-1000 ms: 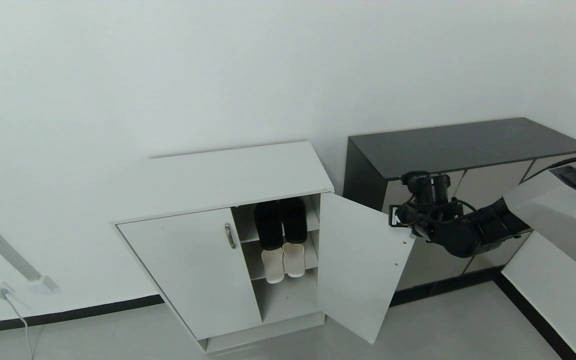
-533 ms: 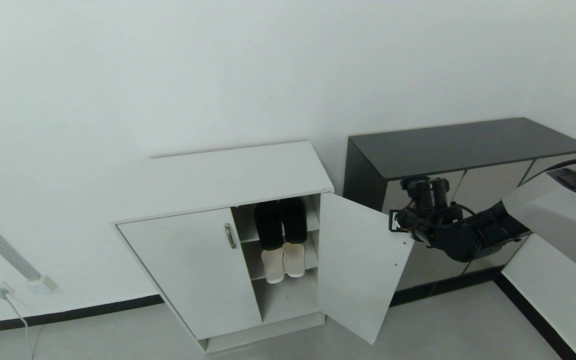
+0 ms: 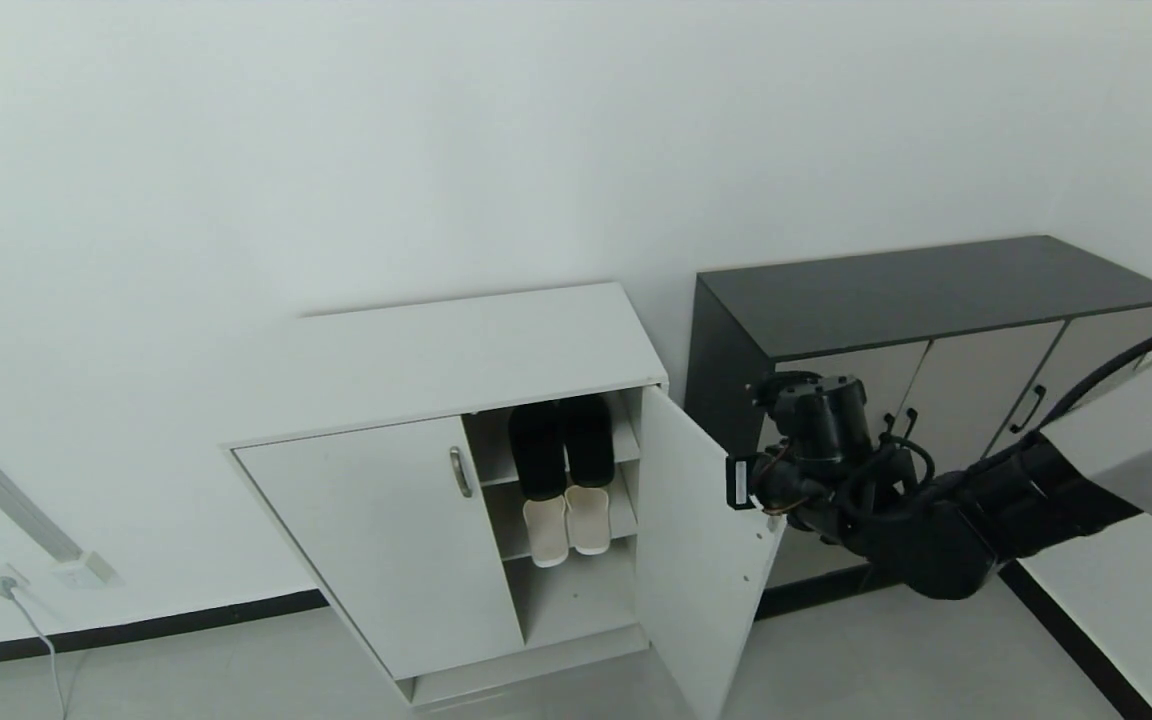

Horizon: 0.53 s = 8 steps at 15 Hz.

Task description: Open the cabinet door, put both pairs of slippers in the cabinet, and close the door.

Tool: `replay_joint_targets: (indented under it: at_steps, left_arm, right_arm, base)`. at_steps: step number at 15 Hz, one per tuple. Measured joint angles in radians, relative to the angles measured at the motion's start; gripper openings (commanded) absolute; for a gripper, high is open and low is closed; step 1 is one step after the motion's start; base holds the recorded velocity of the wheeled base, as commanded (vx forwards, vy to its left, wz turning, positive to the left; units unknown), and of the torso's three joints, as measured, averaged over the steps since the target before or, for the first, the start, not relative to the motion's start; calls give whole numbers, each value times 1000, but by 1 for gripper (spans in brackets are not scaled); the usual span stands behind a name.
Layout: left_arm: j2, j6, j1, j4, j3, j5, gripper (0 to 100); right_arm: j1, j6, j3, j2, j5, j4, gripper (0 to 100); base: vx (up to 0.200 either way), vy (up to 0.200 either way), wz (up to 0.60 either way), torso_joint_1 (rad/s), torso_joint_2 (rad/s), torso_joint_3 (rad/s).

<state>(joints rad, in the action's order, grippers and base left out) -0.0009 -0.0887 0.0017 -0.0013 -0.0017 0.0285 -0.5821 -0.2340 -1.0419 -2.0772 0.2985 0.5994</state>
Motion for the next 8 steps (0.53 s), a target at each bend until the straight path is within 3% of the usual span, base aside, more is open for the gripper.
replay_joint_targets:
  at_steps: [8]
  left_arm:
    - [0,0,0,0,0,0,0]
  right_arm:
    - [-42,30,91,76,-1,10,0]
  base:
    - [0,0,0,0,0,0]
